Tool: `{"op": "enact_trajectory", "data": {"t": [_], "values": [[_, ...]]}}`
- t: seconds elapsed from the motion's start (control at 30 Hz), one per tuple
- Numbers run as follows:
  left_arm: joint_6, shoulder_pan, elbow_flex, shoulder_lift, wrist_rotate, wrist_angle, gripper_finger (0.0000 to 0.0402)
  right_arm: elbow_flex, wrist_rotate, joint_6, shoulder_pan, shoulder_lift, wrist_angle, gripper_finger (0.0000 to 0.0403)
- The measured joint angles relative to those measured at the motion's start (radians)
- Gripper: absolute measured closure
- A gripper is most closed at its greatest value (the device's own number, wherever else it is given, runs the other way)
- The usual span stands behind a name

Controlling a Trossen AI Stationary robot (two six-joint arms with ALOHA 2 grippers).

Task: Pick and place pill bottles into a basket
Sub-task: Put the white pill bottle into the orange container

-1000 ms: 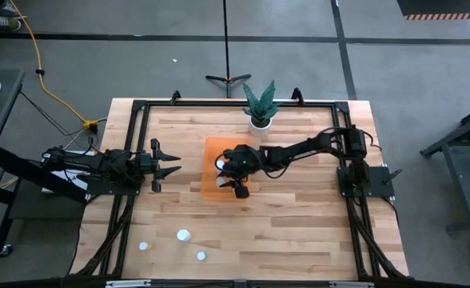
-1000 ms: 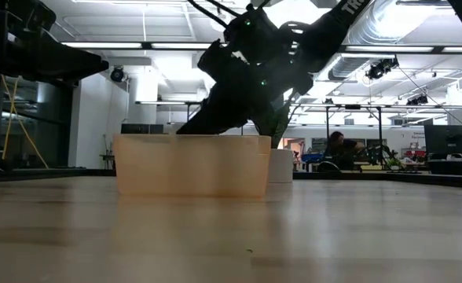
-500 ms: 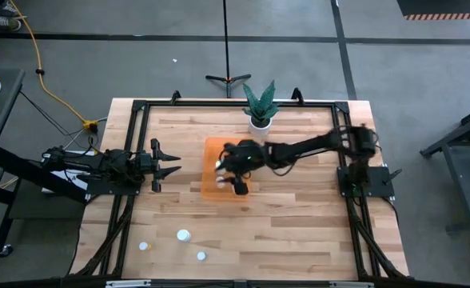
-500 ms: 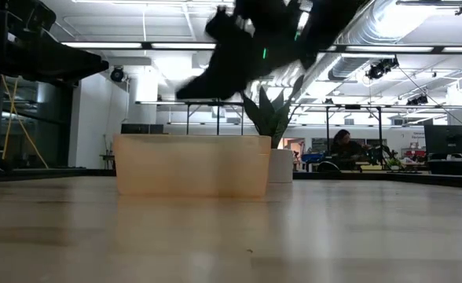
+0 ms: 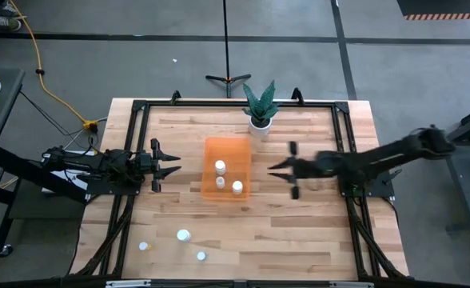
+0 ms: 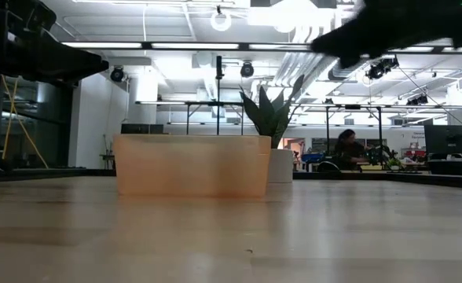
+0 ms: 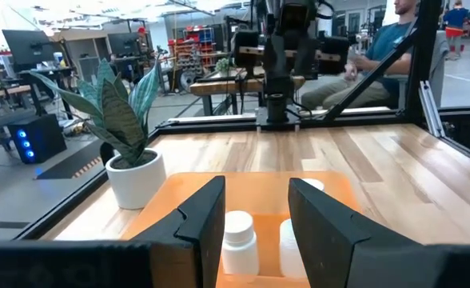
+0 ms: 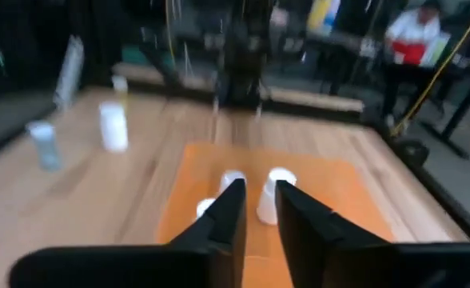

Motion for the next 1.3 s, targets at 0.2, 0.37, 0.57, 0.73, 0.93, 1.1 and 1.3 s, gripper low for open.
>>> {"op": "enact_trajectory", "data": {"t": [0.2, 0.37, 0.57, 0.73, 0.93, 1.1, 1.3], "values": [[-0.007, 0.0, 0.0, 0.0, 0.0, 0.0, 0.0229, -0.175, 0.04, 0.037, -0.003, -0.421, -0.074, 0.0394], [-0.008, 0.0, 0.0, 0.0, 0.0, 0.0, 0.0229, -0.231, 0.093, 0.059, -0.003, -0.684, -0.232, 0.0394], [-0.008, 0.0, 0.0, 0.0, 0.0, 0.0, 0.0229, -0.247, 0.078, 0.097, -0.003, -0.814, -0.374, 0.039], [-0.011, 0.0, 0.0, 0.0, 0.0, 0.0, 0.0229, -0.247, -0.035, 0.081, -0.003, -0.819, -0.385, 0.0395], [-0.011, 0.0, 0.0, 0.004, 0.0, 0.0, 0.0229, -0.304, -0.048, 0.03, -0.004, -0.82, -0.316, 0.04], [-0.007, 0.0, 0.0, 0.004, 0.001, 0.019, 0.0229, -0.381, -0.059, 0.031, -0.003, -0.819, -0.198, 0.0401], [0.043, 0.0, 0.0, 0.005, 0.037, 0.085, 0.0229, -0.382, -0.034, 0.005, -0.004, -0.819, -0.169, 0.0401]]}}
